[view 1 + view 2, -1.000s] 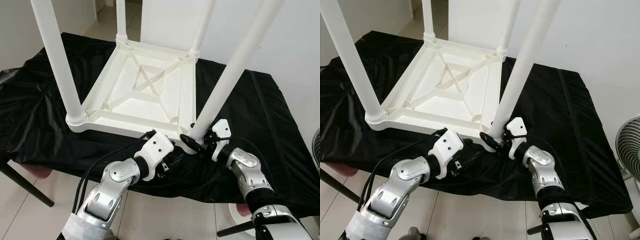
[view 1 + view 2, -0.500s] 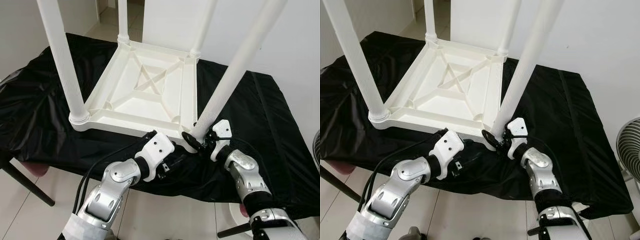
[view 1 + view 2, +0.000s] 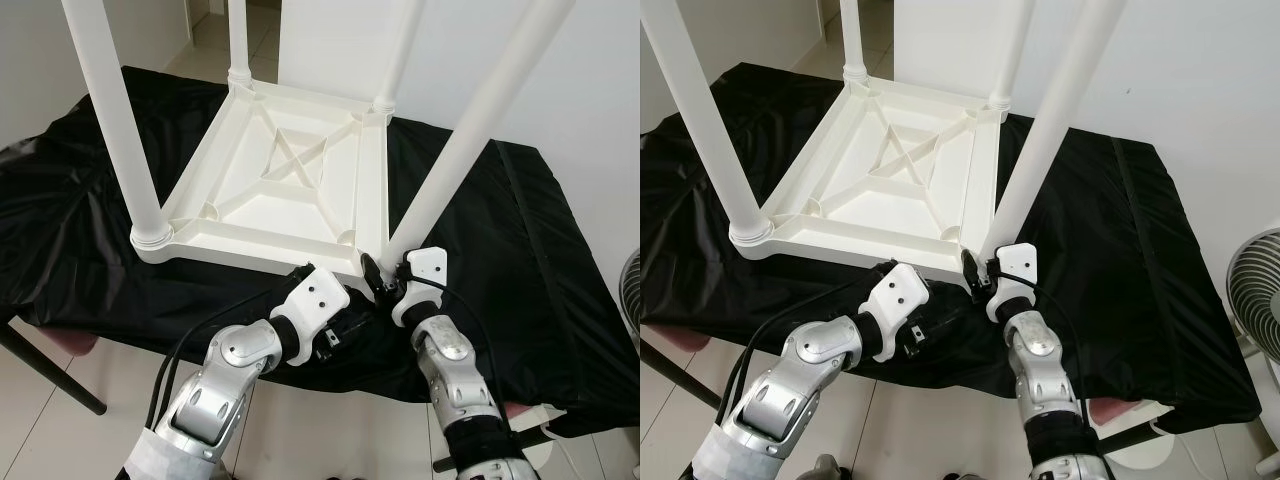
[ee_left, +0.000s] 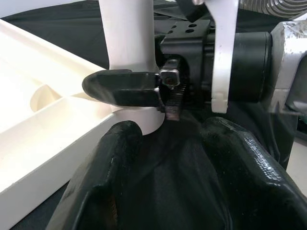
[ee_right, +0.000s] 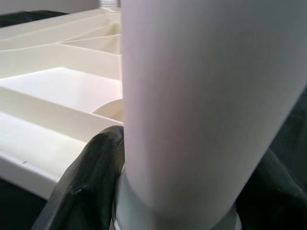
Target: Building children table
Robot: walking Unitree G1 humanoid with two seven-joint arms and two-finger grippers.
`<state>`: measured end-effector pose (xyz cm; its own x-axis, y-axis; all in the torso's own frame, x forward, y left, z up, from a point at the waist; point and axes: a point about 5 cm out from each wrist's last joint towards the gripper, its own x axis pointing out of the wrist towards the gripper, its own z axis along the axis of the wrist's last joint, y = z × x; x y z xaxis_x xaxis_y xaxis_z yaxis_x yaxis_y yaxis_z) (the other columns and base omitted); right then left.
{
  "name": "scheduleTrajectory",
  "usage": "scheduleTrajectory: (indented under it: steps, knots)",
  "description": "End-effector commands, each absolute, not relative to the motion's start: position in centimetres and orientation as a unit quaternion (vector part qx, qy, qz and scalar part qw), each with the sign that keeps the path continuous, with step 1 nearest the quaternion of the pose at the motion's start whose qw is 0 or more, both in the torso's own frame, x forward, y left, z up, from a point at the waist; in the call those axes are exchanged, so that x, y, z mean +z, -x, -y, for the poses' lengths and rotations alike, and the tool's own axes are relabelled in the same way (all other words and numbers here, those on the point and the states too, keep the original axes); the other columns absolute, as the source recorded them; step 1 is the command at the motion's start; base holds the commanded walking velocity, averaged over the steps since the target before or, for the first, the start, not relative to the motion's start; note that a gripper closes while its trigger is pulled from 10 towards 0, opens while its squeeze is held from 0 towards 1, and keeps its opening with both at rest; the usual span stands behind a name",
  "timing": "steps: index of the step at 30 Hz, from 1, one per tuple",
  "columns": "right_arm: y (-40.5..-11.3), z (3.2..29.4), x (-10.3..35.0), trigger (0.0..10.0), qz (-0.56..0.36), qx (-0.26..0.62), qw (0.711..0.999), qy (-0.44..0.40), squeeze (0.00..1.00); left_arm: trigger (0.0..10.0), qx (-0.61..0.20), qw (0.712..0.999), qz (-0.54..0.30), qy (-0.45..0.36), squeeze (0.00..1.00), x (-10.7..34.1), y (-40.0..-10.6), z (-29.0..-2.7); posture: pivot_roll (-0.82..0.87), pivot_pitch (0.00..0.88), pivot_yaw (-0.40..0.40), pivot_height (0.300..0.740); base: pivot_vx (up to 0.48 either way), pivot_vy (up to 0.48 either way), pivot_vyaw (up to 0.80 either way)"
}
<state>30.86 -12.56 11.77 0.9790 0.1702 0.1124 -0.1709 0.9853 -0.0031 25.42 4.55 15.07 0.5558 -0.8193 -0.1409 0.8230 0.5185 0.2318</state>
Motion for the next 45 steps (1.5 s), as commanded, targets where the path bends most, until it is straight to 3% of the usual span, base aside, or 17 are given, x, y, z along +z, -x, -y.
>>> scheduleTrajectory:
  steps: [1, 7, 8, 9, 10, 12, 13, 26, 27, 28, 45]
  knots:
    - [-30.8, 12.8, 12.1, 0.0, 0.058, 0.046, 0.997, 0.002, 0.00, 10.0, -0.467, 0.875, -0.012, -0.131, 0.00, 14.9, -25.3, -4.4, 0.13, 0.085, -0.099, 0.740, 0.000, 0.000, 0.00]
    - [-30.5, 11.7, 12.6, 0.0, 0.056, 0.014, 0.998, 0.007, 0.00, 10.0, -0.467, 0.874, -0.010, -0.132, 0.00, 14.9, -25.4, -4.3, 0.13, 0.080, -0.101, 0.740, 0.000, 0.000, 0.00]
    - [-30.5, 11.8, 12.6, 1.8, 0.050, 0.010, 0.999, 0.000, 0.00, 10.0, -0.468, 0.874, -0.009, -0.132, 0.00, 14.9, -25.3, -4.3, 0.13, 0.079, -0.101, 0.740, 0.000, 0.000, 0.00]
    - [-30.5, 11.8, 12.6, 1.8, 0.050, 0.010, 0.999, 0.000, 0.00, 10.0, -0.468, 0.874, -0.009, -0.132, 0.00, 14.9, -25.3, -4.3, 0.13, 0.079, -0.101, 0.740, 0.000, 0.000, 0.00]
    - [-30.5, 12.1, 12.5, 10.0, 0.046, 0.008, 0.999, -0.005, 0.00, 10.0, -0.467, 0.874, -0.009, -0.132, 0.00, 15.0, -25.4, -4.3, 0.13, 0.081, -0.103, 0.740, 0.000, 0.000, 0.00]
    - [-30.5, 12.2, 12.5, 10.0, 0.043, 0.004, 0.999, -0.008, 0.00, 10.0, -0.466, 0.875, -0.009, -0.132, 0.00, 15.0, -25.4, -4.3, 0.13, 0.081, -0.103, 0.740, 0.000, 0.000, 0.00]
    - [-30.6, 12.3, 12.8, 10.0, 0.053, 0.016, 0.998, -0.012, 1.00, 10.0, -0.466, 0.875, -0.009, -0.132, 0.00, 15.0, -25.4, -4.3, 0.13, 0.082, -0.105, 0.740, 0.000, 0.000, 0.00]
    - [-30.0, 13.0, 14.9, 10.0, 0.133, 0.070, 0.988, -0.014, 1.00, 10.0, -0.464, 0.876, -0.010, -0.130, 0.00, 14.9, -25.3, -4.4, 0.13, 0.085, -0.101, 0.740, 0.000, 0.000, 0.00]
    - [-29.7, 13.1, 14.9, 10.0, 0.136, 0.075, 0.988, 0.003, 0.94, 10.0, -0.464, 0.876, -0.011, -0.131, 0.00, 14.9, -25.2, -4.4, 0.13, 0.087, -0.101, 0.740, 0.000, 0.000, 0.00]
    - [-29.2, 13.2, 14.9, 10.0, 0.141, 0.078, 0.987, 0.016, 0.00, 10.0, -0.463, 0.877, -0.011, -0.131, 0.00, 14.9, -25.2, -4.5, 0.13, 0.089, -0.100, 0.740, 0.000, 0.000, 0.00]
    - [-24.7, 14.5, 14.7, 10.0, 0.156, 0.075, 0.984, 0.038, 0.00, 10.0, -0.465, 0.875, -0.013, -0.134, 0.00, 14.9, -25.2, -4.8, 0.13, 0.093, -0.088, 0.740, 0.000, 0.000, 0.00]
